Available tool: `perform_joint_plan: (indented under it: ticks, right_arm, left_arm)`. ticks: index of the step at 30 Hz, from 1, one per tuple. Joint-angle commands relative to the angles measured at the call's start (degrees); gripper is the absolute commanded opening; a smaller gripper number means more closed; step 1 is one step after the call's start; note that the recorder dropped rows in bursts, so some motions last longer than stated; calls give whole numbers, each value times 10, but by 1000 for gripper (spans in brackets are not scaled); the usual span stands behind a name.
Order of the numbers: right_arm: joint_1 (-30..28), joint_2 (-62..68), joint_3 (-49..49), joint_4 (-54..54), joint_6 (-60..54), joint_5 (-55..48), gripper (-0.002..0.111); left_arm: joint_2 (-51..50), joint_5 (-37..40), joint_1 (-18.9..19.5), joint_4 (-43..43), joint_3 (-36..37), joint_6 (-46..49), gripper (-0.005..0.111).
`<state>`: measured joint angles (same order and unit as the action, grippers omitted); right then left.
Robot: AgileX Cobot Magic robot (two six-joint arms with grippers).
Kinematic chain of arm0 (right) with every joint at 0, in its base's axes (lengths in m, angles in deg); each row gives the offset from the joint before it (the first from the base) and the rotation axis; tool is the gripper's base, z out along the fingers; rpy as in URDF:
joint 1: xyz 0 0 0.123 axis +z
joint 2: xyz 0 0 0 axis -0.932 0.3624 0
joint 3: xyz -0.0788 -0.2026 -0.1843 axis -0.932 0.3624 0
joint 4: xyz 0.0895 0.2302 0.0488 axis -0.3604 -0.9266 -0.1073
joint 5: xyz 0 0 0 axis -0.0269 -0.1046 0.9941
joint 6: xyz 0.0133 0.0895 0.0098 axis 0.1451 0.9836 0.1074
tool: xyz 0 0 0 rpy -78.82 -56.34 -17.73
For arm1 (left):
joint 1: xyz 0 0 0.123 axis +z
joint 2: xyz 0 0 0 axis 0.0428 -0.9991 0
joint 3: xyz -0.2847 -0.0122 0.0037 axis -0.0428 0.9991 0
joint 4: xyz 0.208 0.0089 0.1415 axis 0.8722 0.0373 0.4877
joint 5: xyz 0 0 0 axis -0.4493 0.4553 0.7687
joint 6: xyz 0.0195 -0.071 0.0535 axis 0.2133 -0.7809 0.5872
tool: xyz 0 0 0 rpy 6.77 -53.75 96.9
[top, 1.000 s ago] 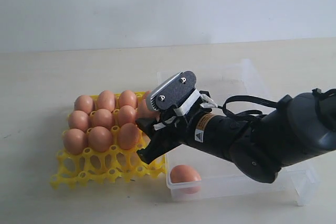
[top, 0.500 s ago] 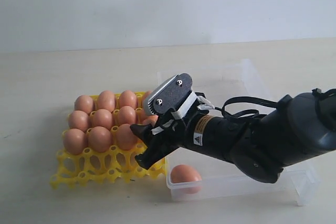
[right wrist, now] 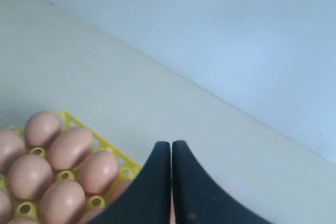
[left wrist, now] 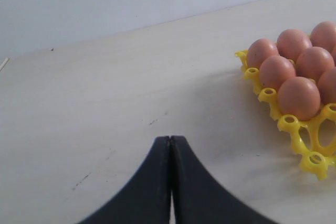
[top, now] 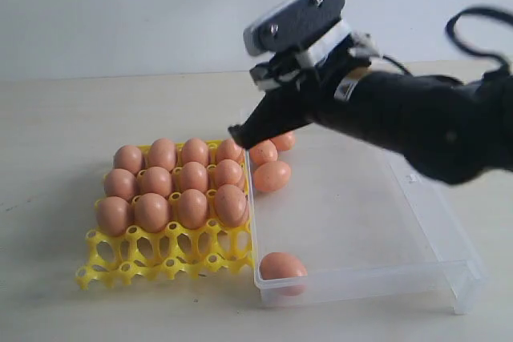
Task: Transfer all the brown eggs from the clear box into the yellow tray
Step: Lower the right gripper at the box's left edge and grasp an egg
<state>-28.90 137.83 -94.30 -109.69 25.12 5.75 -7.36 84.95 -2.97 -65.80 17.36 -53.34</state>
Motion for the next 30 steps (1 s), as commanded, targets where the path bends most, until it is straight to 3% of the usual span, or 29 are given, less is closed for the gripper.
perform_joint_plan:
  ticks: [1, 3, 5, 9, 11, 16, 18, 24, 30]
  right_arm:
    - [-52, -9, -68, -202, -110, -221, 0]
    - [-67, 1, -88, -203, -94, -277, 0]
    - [-85, 17, -105, -160, -7, -320, 0]
    - [-112, 69, -161, 90, 287, -462, 2]
    - [-116, 100, -190, 198, 311, -523, 12]
    - [-116, 146, -207, 333, 151, -562, 56]
    - [-116, 157, -207, 348, 97, -547, 68]
    - [-112, 163, -179, 334, -64, -451, 66]
    - [-112, 163, -158, 237, -286, -439, 65]
  left_arm:
    - [3, -4, -1, -1, -2, 0, 0]
    - [3, -4, -1, -1, -2, 0, 0]
    - [3, -4, -1, -1, -2, 0, 0]
    - [3, -4, -1, -1, -2, 0, 0]
    - [3, -4, -1, -1, -2, 0, 0]
    - [3, -4, -1, -1, -2, 0, 0]
    - [3, -4, -1, -1, -2, 0, 0]
    - [3, -4, -1, -1, -2, 0, 0]
    - [3, -4, -1, -1, -2, 0, 0]
